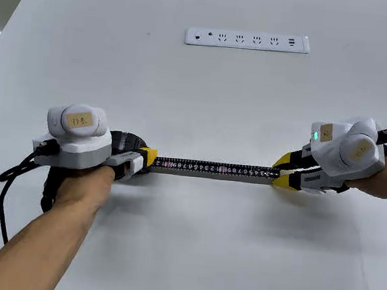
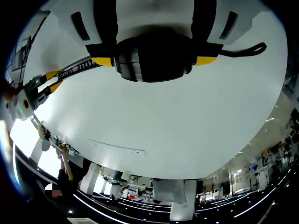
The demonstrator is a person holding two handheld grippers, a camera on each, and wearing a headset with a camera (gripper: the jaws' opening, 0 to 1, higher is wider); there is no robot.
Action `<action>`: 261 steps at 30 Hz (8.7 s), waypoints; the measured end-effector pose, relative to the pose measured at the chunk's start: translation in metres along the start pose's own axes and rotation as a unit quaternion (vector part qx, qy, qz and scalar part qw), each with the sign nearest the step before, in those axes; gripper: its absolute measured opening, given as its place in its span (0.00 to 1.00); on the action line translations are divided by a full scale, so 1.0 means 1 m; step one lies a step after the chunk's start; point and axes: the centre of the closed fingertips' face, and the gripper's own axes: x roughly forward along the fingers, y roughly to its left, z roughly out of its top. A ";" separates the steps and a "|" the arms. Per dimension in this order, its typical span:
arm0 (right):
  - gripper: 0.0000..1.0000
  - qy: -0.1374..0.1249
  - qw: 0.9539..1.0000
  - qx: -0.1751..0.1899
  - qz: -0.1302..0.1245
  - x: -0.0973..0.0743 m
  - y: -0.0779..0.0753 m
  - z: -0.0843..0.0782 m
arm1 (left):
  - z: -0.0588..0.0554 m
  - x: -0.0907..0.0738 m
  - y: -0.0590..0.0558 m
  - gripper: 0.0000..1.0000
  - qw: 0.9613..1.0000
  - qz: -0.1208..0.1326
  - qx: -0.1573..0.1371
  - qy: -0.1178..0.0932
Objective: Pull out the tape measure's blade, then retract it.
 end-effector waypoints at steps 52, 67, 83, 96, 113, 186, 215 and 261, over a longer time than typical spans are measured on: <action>0.10 -0.022 1.000 -0.004 0.007 0.023 0.002 0.036 | 0.001 -0.001 0.001 0.59 1.000 -0.004 -0.008 0.005; 0.10 -0.027 1.000 -0.006 0.009 0.034 -0.001 0.046 | 0.001 0.000 0.002 0.59 1.000 -0.004 -0.009 0.007; 0.10 -0.037 0.999 -0.008 0.012 0.047 0.002 0.067 | 0.001 0.000 0.002 0.59 1.000 -0.005 -0.010 0.009; 0.10 -0.044 0.999 -0.008 0.015 0.058 0.002 0.078 | 0.001 0.000 0.003 0.60 1.000 -0.005 -0.012 0.010; 0.10 -0.055 0.998 -0.008 0.017 0.074 0.000 0.096 | 0.001 0.000 0.003 0.60 1.000 -0.006 -0.014 0.011; 0.11 -0.092 0.995 -0.018 0.030 0.130 0.011 0.173 | -0.001 0.000 0.003 0.60 0.999 -0.015 -0.023 0.022; 0.12 -0.089 0.995 -0.037 0.030 0.132 0.013 0.176 | -0.001 0.000 0.002 0.63 0.999 -0.018 -0.023 0.027; 0.22 -0.087 0.996 -0.029 0.003 0.107 0.015 0.157 | -0.008 -0.012 0.005 0.71 0.999 -0.036 -0.013 0.026</action>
